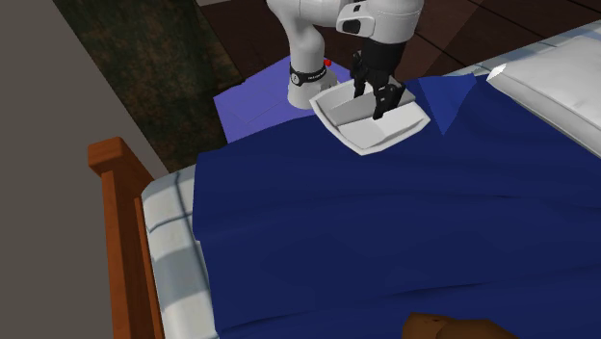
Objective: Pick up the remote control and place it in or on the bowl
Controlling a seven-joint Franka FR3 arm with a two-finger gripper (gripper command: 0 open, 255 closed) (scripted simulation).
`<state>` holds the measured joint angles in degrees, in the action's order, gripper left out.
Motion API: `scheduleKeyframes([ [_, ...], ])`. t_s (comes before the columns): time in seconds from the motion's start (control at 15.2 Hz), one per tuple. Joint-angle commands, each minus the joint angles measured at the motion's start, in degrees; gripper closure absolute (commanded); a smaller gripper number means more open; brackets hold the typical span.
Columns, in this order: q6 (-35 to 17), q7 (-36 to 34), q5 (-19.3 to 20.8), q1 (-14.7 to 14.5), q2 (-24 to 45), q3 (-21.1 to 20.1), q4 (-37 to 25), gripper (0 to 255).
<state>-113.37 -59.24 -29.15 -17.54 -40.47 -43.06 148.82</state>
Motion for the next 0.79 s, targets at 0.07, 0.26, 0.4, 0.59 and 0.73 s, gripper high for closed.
scheduleKeyframes([
  [0.07, -0.29, 0.00, -0.07, 0.06, 0.21, -0.16, 0.15, 255],
  [0.26, -0.29, 0.00, -0.06, 0.06, 0.21, -0.16, 0.15, 255],
  [0.4, -0.30, -0.02, -0.07, 0.06, 0.23, -0.18, 0.13, 0],
  [0.59, -0.29, -0.02, -0.07, 0.06, 0.23, -0.18, 0.12, 0],
  [0.73, 1.85, -0.08, 0.57, 0.04, -0.55, 0.87, -1.20, 0],
])
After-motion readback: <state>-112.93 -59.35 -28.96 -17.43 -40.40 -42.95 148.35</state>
